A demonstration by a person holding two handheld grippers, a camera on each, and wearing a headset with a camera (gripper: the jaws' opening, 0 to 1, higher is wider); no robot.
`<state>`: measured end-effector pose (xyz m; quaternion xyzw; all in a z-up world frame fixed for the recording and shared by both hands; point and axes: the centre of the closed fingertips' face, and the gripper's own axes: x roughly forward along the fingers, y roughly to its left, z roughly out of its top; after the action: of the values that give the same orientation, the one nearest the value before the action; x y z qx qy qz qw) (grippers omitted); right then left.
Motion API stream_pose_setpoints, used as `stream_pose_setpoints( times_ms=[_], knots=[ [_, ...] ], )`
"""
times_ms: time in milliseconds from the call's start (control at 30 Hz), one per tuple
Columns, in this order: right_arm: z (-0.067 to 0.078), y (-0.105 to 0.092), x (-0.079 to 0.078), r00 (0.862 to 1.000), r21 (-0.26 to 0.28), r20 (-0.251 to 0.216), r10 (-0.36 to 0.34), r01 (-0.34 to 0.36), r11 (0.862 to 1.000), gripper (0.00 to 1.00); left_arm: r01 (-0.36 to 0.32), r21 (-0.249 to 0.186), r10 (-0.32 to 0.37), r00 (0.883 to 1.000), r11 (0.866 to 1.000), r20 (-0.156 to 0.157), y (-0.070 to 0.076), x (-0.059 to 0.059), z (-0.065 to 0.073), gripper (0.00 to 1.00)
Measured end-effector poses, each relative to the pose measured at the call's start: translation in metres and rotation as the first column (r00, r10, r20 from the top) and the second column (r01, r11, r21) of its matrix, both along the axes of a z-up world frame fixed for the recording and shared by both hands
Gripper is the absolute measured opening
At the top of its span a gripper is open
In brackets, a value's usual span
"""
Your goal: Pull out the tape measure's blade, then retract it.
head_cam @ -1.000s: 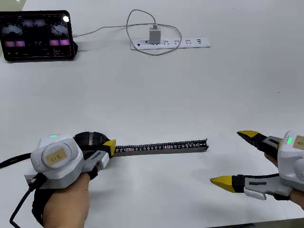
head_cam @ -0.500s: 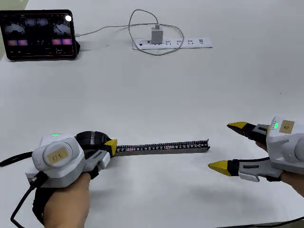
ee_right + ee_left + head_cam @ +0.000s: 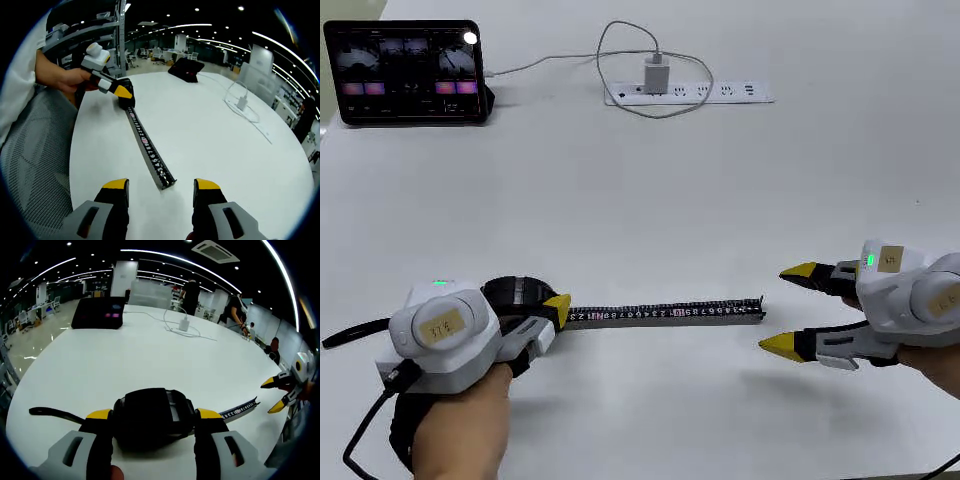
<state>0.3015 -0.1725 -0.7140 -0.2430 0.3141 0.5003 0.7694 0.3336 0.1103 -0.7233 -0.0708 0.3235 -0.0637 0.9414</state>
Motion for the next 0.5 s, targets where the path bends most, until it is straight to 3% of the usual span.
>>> stream_pose_setpoints(
  times_ms=[500],
  knots=[
    [-0.009,0.005,0.014,0.994,-0.056,-0.015,0.108,-0.108,0.993,0.34,0.008,-0.005,-0.008,1.0,1.0,-0.008,0.0,0.0,-0.001,0.62]
  ],
)
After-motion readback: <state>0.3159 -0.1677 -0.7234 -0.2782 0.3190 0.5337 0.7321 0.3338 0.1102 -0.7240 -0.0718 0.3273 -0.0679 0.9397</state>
